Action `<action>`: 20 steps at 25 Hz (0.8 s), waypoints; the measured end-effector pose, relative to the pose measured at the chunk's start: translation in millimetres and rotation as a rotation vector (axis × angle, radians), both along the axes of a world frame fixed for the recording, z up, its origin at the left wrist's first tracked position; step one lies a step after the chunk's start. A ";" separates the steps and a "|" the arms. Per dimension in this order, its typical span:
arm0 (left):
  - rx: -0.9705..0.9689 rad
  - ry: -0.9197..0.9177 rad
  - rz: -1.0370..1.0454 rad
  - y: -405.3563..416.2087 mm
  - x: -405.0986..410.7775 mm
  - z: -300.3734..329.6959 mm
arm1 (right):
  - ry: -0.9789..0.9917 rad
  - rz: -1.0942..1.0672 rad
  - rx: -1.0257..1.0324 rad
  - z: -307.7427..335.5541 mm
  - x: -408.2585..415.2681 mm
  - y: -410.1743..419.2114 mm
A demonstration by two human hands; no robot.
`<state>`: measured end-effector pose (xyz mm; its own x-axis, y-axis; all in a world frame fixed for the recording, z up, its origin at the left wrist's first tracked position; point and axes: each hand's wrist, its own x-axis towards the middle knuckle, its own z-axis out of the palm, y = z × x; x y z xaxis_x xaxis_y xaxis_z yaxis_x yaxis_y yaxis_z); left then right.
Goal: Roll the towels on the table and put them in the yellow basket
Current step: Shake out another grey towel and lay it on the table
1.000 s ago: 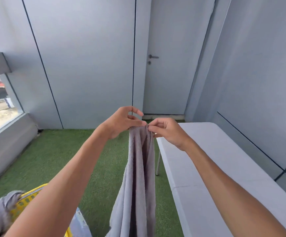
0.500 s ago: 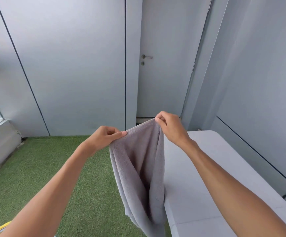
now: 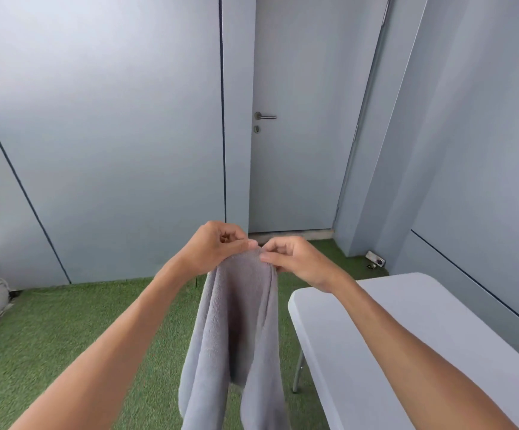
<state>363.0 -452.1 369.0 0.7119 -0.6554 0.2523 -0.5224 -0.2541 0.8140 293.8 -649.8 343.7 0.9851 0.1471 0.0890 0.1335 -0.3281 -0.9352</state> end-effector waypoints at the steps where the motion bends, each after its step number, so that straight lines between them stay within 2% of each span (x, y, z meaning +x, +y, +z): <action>1: 0.001 0.037 0.000 2.1 16.5 -6.2 | -0.013 -0.028 0.007 2.8 14.8 -7.0; 4: 0.011 0.137 0.044 16.7 54.5 -31.4 | -0.122 -0.191 -0.062 3.8 51.5 -43.4; 8: -0.014 0.199 0.165 43.9 99.8 -45.4 | -0.164 -0.566 -0.121 -18.5 78.5 -96.7; 9: -0.028 0.188 0.170 39.9 105.9 -40.5 | -0.147 -0.521 -0.165 -22.4 84.7 -93.8; 10: -0.046 0.161 0.164 29.6 110.0 -32.3 | -0.101 -0.388 -0.189 -25.3 93.0 -81.3; 12: -0.043 0.083 0.093 0.8 112.5 -14.8 | 0.027 -0.064 -0.159 -25.7 110.6 -44.5; 14: -0.006 0.036 0.033 -21.8 118.0 -9.2 | 0.052 0.086 -0.114 -22.4 130.1 -23.7; 17: -0.005 0.118 0.050 -21.3 136.7 -22.5 | 0.014 0.055 -0.057 -13.9 147.8 -41.0; 20: 0.027 0.203 0.104 -1.6 147.6 -41.4 | -0.094 -0.144 -0.084 -9.6 158.1 -85.0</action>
